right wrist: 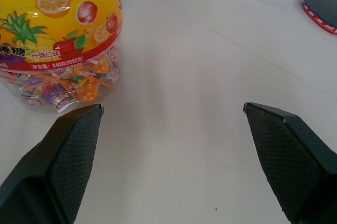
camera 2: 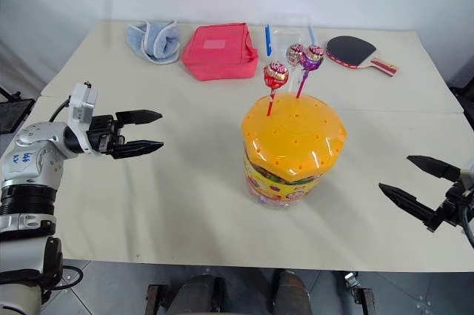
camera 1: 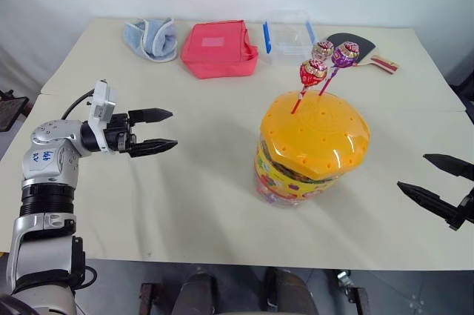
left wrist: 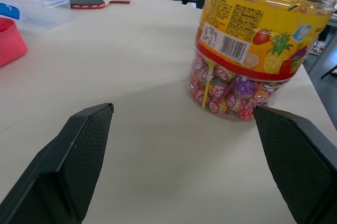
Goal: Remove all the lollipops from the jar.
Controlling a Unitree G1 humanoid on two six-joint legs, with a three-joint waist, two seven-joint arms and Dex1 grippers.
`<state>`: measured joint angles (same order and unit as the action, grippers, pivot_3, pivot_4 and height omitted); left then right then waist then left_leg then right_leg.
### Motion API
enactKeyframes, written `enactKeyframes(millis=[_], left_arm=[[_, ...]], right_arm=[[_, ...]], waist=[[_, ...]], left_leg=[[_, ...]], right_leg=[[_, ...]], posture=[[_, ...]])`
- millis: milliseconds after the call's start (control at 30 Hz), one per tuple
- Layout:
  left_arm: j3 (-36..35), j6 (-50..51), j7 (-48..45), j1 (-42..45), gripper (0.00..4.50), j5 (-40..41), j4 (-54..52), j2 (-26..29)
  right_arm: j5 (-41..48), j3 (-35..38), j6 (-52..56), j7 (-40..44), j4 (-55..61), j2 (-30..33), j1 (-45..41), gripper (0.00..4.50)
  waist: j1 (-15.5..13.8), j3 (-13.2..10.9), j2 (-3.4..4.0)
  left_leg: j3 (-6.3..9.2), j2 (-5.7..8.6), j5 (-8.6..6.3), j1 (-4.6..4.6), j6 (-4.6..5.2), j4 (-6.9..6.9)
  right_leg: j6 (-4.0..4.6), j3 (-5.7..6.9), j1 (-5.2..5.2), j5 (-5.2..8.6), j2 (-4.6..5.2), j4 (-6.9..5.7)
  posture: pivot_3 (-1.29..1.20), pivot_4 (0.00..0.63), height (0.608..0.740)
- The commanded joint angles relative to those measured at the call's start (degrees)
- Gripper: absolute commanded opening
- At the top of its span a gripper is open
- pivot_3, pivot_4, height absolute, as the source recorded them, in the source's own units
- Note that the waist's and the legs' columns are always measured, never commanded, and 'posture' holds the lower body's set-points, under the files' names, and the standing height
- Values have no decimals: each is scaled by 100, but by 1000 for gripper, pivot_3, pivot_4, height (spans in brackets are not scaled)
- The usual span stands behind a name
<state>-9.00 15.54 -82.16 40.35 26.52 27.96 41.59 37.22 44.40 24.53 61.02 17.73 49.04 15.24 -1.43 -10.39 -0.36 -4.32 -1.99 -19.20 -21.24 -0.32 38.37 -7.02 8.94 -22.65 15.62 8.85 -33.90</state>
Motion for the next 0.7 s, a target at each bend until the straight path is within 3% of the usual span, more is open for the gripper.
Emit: enactKeyframes(millis=[33,233,467,700], left_arm=[[11,-84,-124,203,4500,-27,23,99],[-34,130,269,408,4500,-68,-35,116],[98,381,19,927,4500,150,-491,102],[270,921,-135,1504,4500,627,-1200,-352]], right_arm=[[93,242,-12,-33,132,90,-4,4480],[190,427,112,1,256,125,81,4480],[322,605,268,54,407,204,174,4480],[719,697,572,45,796,370,91,4480]], waist=[[-4,0,0],[-5,0,0],[-6,-1,-1],[-11,0,-1]], left_leg=[[0,0,0,-1,0,1],[1,0,0,-1,0,8],[1,-1,0,-3,0,20],[3,-2,-5,-8,6,51]], right_leg=[[0,0,0,0,0,0],[0,-1,0,0,0,-6],[0,-2,0,0,0,-12],[-2,-4,5,-1,0,-21]], posture=[[0,150,740],[0,150,740],[0,150,740],[0,150,740]])
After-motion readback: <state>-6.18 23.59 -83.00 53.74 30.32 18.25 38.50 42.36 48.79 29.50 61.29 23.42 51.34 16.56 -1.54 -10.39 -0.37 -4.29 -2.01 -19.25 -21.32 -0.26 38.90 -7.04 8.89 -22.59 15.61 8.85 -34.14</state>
